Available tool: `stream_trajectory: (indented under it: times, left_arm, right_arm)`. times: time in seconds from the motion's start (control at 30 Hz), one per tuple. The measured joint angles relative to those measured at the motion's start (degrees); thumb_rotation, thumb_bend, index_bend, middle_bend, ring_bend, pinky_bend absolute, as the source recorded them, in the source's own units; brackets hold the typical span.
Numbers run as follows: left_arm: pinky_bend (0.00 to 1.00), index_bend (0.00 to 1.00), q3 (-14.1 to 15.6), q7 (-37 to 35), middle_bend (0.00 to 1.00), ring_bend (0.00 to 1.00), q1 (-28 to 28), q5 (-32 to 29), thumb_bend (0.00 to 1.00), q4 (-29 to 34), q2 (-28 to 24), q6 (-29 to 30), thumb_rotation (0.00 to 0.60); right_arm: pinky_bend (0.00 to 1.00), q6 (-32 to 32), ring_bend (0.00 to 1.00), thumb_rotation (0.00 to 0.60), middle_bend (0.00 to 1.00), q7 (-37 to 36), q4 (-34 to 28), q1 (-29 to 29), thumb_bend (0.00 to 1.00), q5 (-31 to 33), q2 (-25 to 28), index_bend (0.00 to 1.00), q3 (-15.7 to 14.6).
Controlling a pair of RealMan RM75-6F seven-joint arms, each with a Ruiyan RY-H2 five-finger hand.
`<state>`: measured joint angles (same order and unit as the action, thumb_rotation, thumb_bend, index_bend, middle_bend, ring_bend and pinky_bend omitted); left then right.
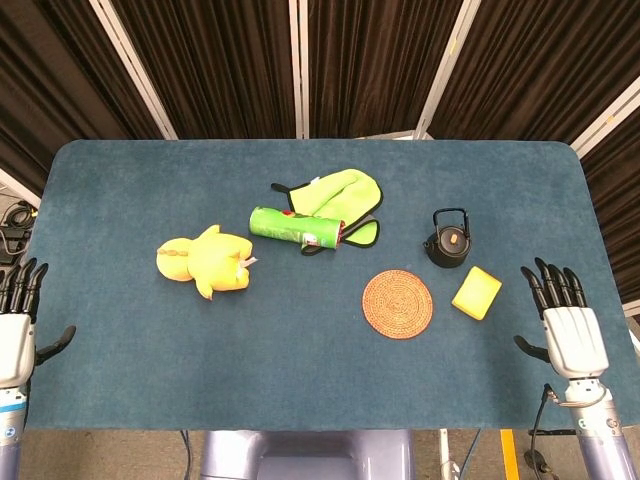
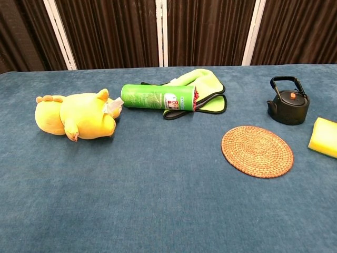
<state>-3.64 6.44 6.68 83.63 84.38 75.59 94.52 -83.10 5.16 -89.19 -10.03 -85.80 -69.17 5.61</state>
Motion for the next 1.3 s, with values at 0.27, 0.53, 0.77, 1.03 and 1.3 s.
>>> stream_trajectory:
  times: [0.27,0.53,0.77,1.03,1.3]
  left_arm:
    - [0.00,0.00,-0.4,0.1,0.00,0.00,0.0,0.1,0.87,0.3,-0.2,-1.6,0.600]
    - [0.00,0.00,-1.7,0.4,0.00,0.00,2.5,-0.2,1.00,0.4,0.2,-5.6,0.600]
    - [0.00,0.00,-4.1,1.3,0.00,0.00,8.3,-4.5,1.00,0.8,0.7,-17.4,0.600]
    - [0.00,0.00,-7.2,7.0,0.00,0.00,15.8,-9.7,1.00,-3.6,5.2,-26.1,0.600]
    - [0.00,0.00,-9.4,11.6,0.00,0.00,21.3,-13.1,1.00,-9.5,10.4,-30.7,0.600]
  right_arm:
    - [0.00,0.5,0.00,0.600,0.00,0.2,0.0,-0.2,0.15,0.0,-0.1,0.00,-0.1]
    - [0.00,1.8,0.00,0.600,0.00,-0.2,0.7,-0.6,0.15,0.6,-0.5,0.00,-0.3]
    - [0.00,2.2,0.00,0.600,0.00,-0.8,0.7,-0.7,0.15,0.7,-0.6,0.00,-0.3]
    - [0.00,2.1,0.00,0.600,0.00,-2.3,0.3,-0.7,0.15,0.6,0.0,0.00,-0.3]
    - [0.00,1.9,0.00,0.600,0.00,-3.5,-0.1,-0.5,0.15,0.4,0.6,0.00,-0.3]
